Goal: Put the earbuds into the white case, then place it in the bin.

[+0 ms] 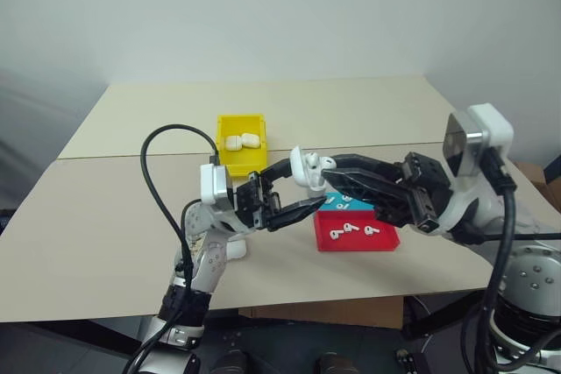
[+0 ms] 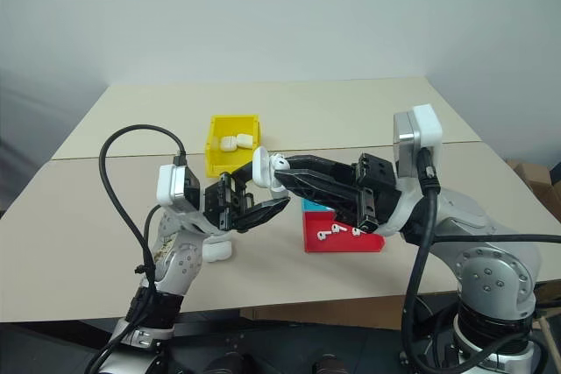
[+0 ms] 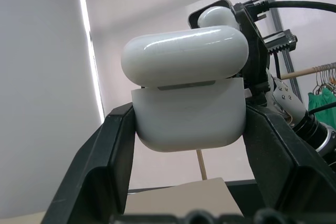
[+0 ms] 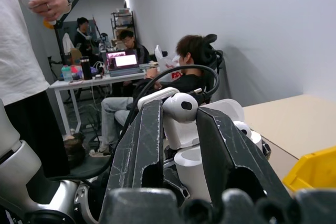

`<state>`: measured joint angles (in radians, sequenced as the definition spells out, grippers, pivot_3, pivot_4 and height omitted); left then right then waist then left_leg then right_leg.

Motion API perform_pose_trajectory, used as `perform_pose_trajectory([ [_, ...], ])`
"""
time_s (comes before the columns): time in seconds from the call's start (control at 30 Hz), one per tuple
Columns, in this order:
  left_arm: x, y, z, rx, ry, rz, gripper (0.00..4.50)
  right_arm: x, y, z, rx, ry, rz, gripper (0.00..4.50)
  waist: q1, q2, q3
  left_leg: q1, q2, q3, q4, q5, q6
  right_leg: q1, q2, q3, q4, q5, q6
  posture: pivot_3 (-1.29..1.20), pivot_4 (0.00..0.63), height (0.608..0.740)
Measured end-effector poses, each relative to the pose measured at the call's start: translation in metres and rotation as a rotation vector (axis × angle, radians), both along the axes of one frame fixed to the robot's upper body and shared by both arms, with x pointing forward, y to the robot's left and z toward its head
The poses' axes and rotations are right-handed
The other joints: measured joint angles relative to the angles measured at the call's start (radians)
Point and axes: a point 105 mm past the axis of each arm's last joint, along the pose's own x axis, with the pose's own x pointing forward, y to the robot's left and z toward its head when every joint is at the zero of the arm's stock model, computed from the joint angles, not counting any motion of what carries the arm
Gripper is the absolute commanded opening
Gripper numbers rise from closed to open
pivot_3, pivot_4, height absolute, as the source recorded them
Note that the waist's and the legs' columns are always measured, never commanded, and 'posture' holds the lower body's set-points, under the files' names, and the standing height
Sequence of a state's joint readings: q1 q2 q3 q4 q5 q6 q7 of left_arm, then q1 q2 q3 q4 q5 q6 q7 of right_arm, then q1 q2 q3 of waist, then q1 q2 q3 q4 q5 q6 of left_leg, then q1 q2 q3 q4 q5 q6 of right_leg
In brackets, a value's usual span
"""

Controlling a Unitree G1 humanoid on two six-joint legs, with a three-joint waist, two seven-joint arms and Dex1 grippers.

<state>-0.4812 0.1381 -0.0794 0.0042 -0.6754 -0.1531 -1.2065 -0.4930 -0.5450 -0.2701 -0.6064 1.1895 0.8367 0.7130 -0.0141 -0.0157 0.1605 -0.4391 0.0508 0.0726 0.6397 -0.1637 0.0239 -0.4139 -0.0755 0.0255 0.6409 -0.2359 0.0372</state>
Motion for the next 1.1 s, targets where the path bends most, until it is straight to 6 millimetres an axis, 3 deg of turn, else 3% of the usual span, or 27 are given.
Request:
perform_pose_trajectory([
  [0.9, -0.002, -0.003, -0.002, 0.001, -0.016, 0.025, 2.78, 0.007, 0.002, -0.012, -0.041, 0.008, -0.016, 1.15, 0.001, 0.000, 0.000, 0.000, 0.000, 0.000, 0.000, 0.000, 0.000, 0.000, 0.000, 0.000, -0.001, 0.000, 0.000, 0.00, 0.150, 0.740],
  [1.07, 0.000, -0.002, -0.002, -0.003, -0.013, 0.036, 2.78, 0.006, 0.003, -0.014, -0.053, -0.018, -0.020, 2.69, 0.001, 0.000, 0.000, 0.000, 0.000, 0.000, 0.000, 0.000, 0.000, 0.000, 0.000, 0.000, -0.001, 0.000, 0.000, 0.00, 0.150, 0.740],
  [1.1, 0.000, -0.002, -0.002, -0.004, -0.012, 0.040, 2.78, 0.006, 0.004, -0.015, -0.059, -0.023, -0.023, 2.69, 0.001, 0.000, 0.000, -0.001, 0.000, 0.000, 0.000, 0.000, 0.000, 0.000, 0.000, 0.000, -0.001, 0.000, 0.000, 0.00, 0.150, 0.740],
])
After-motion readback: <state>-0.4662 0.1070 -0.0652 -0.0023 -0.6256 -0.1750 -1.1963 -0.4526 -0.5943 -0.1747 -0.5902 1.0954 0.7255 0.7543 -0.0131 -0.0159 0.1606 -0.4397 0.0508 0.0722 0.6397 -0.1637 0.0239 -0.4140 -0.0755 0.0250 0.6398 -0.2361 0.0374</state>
